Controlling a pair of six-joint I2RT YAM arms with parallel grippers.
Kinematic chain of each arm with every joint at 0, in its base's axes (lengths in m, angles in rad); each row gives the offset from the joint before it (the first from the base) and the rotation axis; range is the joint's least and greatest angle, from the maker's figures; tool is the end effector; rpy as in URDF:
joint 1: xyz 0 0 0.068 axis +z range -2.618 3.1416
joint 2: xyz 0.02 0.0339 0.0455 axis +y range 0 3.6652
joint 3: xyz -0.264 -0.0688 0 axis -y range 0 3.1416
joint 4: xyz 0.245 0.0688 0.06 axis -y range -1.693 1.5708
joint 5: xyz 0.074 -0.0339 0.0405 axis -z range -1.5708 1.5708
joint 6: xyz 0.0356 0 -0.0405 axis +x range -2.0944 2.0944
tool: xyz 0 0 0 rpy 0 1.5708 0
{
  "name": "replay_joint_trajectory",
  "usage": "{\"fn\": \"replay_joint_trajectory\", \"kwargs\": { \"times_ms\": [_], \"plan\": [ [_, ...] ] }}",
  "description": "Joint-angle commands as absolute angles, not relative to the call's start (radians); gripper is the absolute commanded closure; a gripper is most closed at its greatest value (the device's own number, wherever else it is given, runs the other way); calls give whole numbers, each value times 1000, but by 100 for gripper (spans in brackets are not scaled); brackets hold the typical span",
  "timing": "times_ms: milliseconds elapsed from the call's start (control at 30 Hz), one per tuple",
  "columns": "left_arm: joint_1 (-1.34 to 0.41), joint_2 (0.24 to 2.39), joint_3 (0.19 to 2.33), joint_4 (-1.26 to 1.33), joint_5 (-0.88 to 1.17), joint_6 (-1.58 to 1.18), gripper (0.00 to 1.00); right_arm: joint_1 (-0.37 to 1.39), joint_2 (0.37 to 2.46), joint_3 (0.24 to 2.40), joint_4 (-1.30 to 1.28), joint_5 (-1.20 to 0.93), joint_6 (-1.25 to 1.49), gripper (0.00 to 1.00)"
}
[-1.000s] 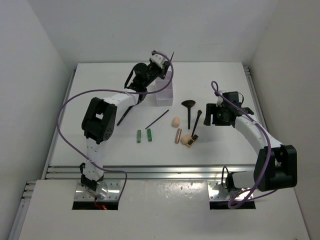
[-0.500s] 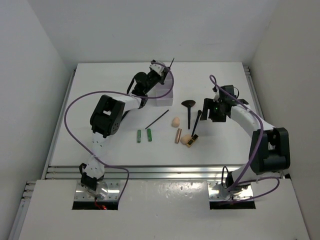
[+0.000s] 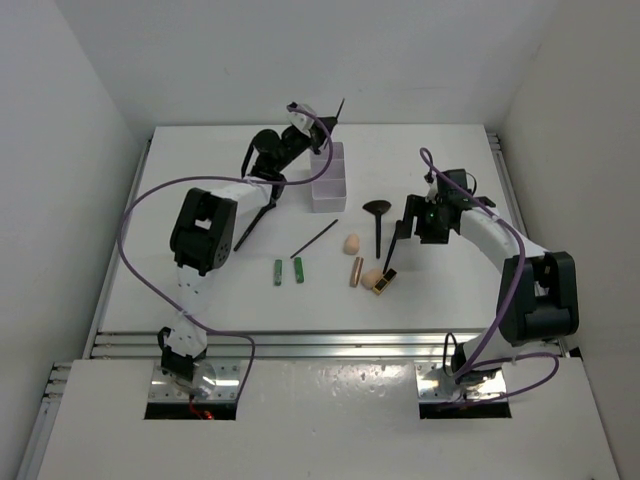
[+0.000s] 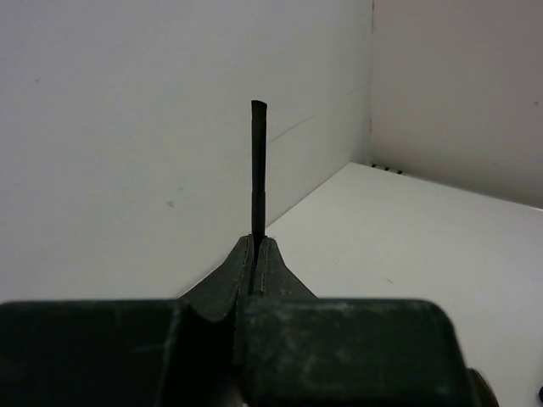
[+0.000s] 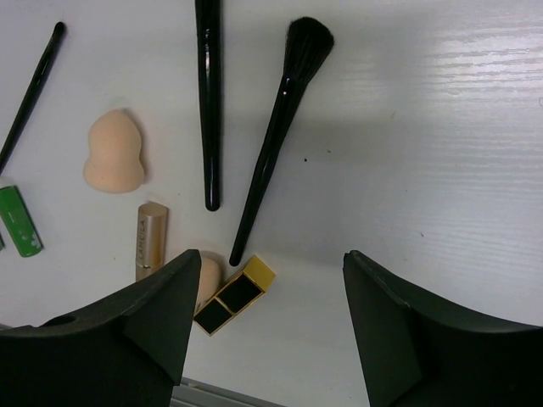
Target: Organize the makeup
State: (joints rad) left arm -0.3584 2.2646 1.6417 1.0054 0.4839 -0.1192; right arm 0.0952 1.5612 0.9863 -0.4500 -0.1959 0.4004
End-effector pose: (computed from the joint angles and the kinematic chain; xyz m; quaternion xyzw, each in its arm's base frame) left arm 0.4818 -0.1982 0.2617 0.2620 0.5159 -0.3206 0.7499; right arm 0.3102 0.0366 0.2015 0.1196 0.9512 0.1571 0.2370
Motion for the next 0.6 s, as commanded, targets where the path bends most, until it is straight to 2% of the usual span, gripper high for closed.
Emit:
{"fn": "replay_joint_trajectory", "kwargs": {
  "times_ms": [0, 333, 567],
  "plan": [
    [-351, 2252, 1699, 1071, 520, -133, 100, 100, 1554, 1032, -433, -213, 387, 32],
    [-342, 2421, 1738, 1068, 437, -69, 100, 100, 1692, 1129, -454, -207, 443, 33],
    [-342, 2383, 1648, 1112, 474, -60, 99, 106, 1784, 1183, -486, -183, 514, 34]
  ]
}}
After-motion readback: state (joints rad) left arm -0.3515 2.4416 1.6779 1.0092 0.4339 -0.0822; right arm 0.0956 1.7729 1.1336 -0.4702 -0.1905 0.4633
